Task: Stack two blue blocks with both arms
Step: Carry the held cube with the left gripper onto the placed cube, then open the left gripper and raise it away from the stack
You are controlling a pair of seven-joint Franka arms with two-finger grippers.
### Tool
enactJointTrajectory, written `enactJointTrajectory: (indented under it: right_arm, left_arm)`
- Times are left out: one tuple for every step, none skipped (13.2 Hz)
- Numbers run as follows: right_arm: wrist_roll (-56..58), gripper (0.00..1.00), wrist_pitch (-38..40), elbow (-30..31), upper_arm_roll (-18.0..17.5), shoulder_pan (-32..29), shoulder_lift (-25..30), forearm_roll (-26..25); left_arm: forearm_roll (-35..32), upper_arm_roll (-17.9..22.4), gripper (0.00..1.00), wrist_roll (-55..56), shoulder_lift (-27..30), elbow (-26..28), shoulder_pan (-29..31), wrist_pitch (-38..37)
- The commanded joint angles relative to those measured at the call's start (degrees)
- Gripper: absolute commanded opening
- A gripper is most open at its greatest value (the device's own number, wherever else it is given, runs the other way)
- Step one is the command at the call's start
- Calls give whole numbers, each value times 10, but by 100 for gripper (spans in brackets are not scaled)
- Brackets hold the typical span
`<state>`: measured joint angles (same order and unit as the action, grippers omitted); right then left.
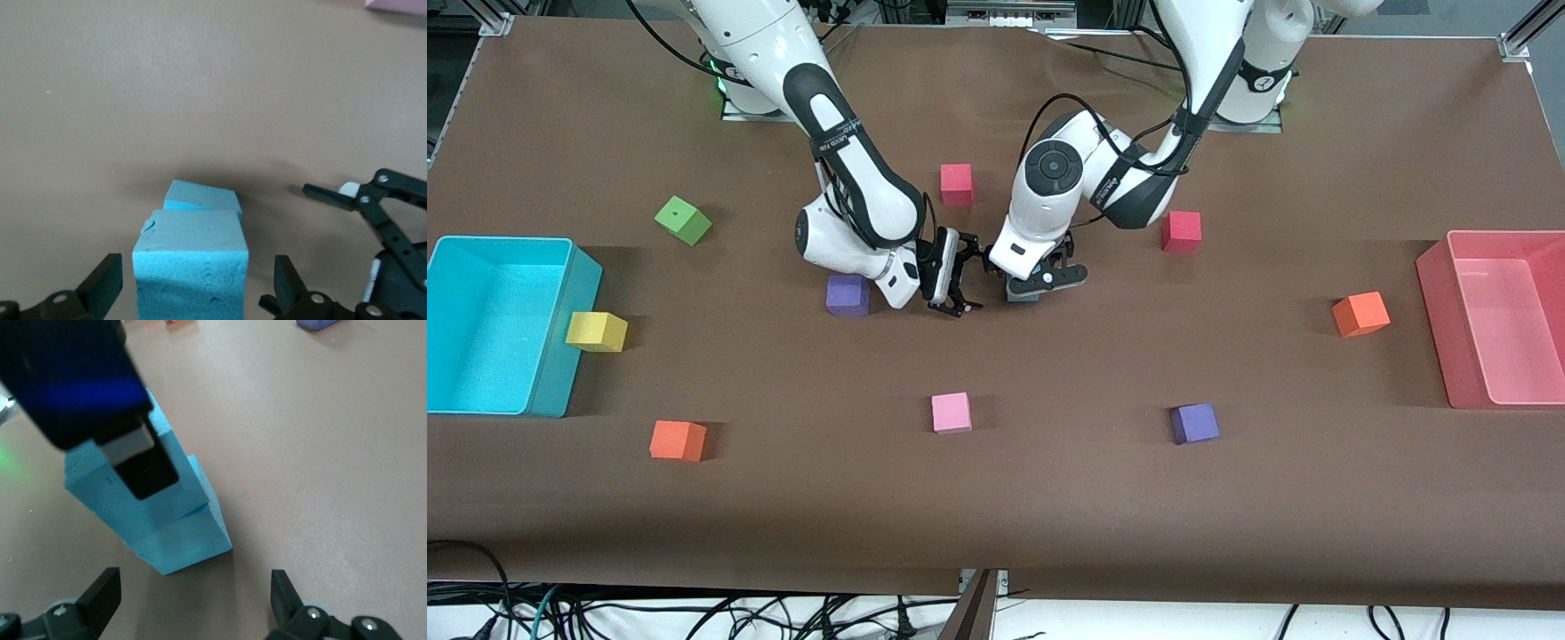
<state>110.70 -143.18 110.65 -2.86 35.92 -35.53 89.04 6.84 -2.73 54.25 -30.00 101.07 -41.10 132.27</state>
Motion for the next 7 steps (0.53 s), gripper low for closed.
enactJointTrajectory:
  right_arm:
    - [16,99,8,1,-3,-6,1,14]
    - [16,99,8,1,-3,-6,1,14]
    - [16,99,8,1,-3,-6,1,14]
    - [16,99,7,1,-3,-6,1,14]
    - [16,99,8,1,-3,-6,1,13]
    - [16,99,7,1,-3,-6,1,13]
    - [16,99,7,1,-3,-6,1,13]
  left_arm:
    - [2,8,100,-2,36,-3,14,-7]
    - [2,8,100,-3,54,1,30,-11]
    - [2,7,100,-4,71,5,42,-14]
    - [2,7,100,-4,92,11,60,-27]
    - [1,7,100,-11,113,13,76,-43]
    - [2,5,100,-33,135,13,97,-69]
    - [2,3,100,-60,158,13,119,-105]
